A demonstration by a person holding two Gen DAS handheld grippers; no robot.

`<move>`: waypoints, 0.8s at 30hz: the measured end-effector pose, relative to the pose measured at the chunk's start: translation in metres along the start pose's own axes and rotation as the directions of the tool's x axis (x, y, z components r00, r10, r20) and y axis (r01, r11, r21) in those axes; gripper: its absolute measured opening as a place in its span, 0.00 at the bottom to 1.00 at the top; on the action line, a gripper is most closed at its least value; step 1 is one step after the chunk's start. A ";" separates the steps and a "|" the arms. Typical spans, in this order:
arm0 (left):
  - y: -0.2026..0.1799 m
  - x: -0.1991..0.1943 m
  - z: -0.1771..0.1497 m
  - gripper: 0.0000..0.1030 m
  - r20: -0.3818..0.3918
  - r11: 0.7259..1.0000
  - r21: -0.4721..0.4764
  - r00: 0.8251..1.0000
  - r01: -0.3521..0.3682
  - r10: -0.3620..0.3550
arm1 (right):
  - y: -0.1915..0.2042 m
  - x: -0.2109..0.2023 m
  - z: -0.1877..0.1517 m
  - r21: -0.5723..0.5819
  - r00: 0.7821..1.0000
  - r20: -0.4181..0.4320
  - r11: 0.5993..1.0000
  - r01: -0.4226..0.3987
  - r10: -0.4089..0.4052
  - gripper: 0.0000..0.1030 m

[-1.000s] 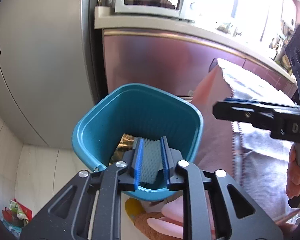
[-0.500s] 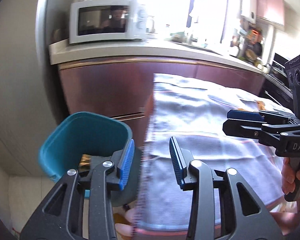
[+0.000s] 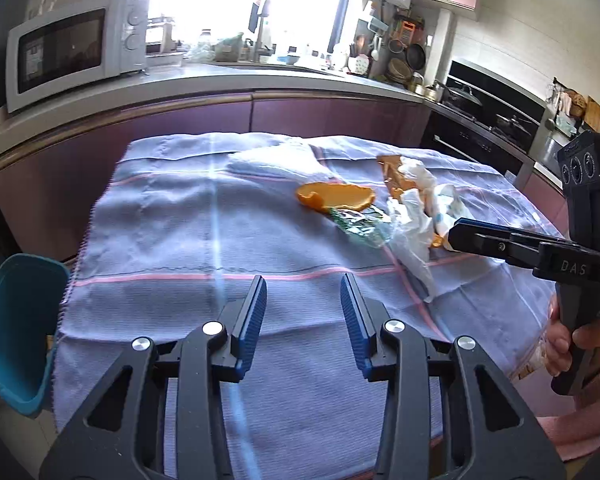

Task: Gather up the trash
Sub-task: 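Grasp the white tissue with the left tool while the right tool grasps another paper cup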

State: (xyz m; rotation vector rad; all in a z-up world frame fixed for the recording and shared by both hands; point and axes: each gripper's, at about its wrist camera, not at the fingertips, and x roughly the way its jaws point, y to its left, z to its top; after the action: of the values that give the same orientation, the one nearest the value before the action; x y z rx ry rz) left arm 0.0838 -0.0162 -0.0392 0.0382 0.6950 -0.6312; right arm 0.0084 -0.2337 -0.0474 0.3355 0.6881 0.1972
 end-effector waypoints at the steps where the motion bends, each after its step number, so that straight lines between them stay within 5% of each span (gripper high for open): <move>1: -0.007 0.004 0.001 0.38 -0.008 1.000 0.010 1.000 0.018 -0.018 | -0.010 -0.003 -0.004 0.030 1.000 0.002 1.000 0.008 -0.008 0.48; 17: -0.072 0.077 0.019 0.40 -0.151 0.987 0.047 0.978 0.153 -0.144 | -0.090 -0.006 -0.014 0.328 0.995 0.096 0.944 -0.038 0.007 0.48; 21: -0.075 0.094 0.023 0.39 -0.185 0.987 0.026 0.971 0.157 -0.149 | -0.101 -0.005 -0.013 0.372 0.993 0.115 0.927 -0.052 0.010 0.38; 24: -0.077 0.106 0.025 0.23 -0.208 0.985 0.002 0.964 0.170 -0.166 | -0.106 -0.005 -0.013 0.388 0.992 0.126 0.920 -0.059 0.010 0.29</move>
State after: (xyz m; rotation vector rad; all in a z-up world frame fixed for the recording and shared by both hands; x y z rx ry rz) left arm 0.1185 -0.1406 -0.0710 0.0646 0.9005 -0.8052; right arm 0.0033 -0.3304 -0.0926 0.7397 0.5977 0.0695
